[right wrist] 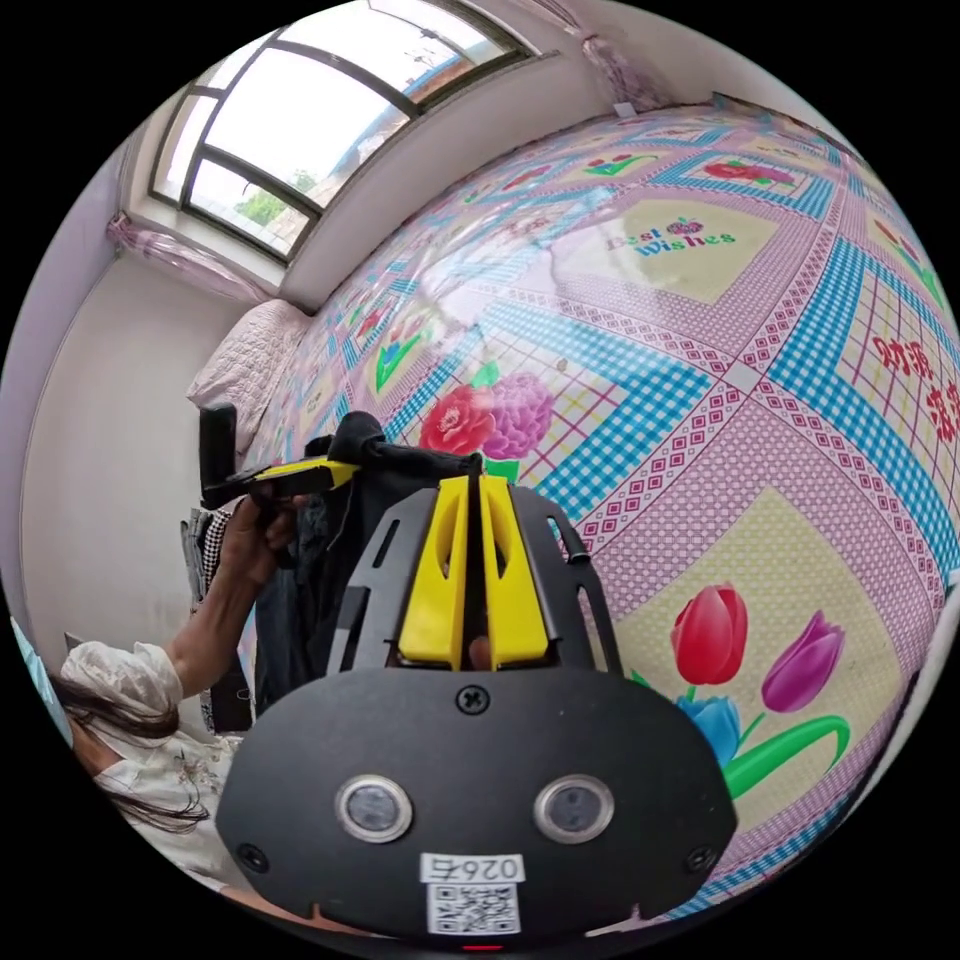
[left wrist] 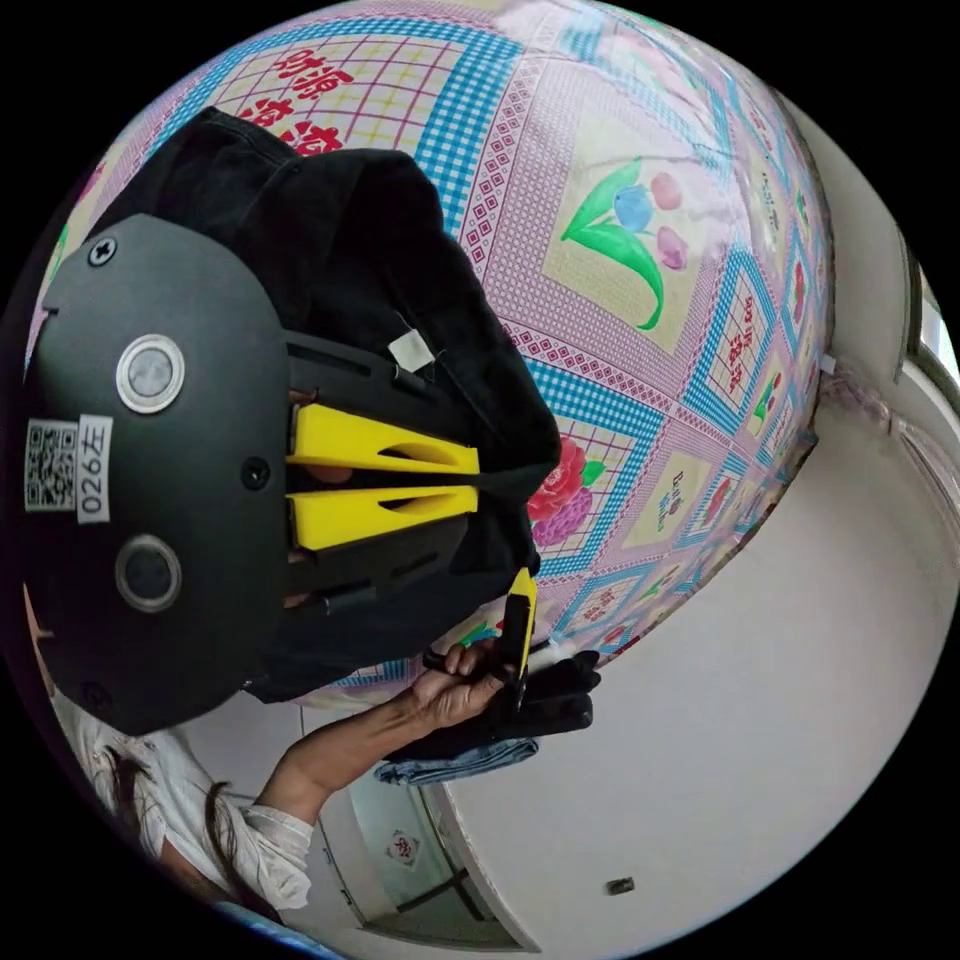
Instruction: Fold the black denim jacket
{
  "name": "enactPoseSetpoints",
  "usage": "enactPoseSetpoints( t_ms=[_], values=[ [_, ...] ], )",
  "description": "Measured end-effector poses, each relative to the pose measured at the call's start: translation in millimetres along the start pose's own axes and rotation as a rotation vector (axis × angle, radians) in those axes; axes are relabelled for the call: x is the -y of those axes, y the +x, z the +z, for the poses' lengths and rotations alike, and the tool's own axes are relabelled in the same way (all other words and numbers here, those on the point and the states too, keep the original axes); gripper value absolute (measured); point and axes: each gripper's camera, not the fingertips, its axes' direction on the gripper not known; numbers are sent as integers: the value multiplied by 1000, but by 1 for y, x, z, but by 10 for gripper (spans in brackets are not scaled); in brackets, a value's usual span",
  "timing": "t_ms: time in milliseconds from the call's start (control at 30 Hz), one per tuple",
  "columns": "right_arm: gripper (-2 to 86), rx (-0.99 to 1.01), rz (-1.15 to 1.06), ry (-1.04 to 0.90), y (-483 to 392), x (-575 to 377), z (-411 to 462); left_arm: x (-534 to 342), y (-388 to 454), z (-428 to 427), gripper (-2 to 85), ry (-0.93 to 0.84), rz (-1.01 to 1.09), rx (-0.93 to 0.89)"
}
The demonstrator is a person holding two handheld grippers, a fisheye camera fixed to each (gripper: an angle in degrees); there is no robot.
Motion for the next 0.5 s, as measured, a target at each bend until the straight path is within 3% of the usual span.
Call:
enactPoseSetpoints(
  t_ms=[67,167,333,433,500],
  values=[
    [-13,-9,12,-35,5,2,7,4,-7,23,11,-94,0,40],
    [-2,-44,16,-28,3,3,12,10,-27,40,44,-160,-45,-58],
    [41,-62,42,67,-10,-9,-9,-5,-38,6,45,-27,-30,-86],
    [18,-26,-12,134,-40,-29,-21,-14,-40,4,-2,52,22,26],
    [-2,-108,-68,81,-61,-28,3,-6,-50,41,-7,-110,24,166]
  ],
)
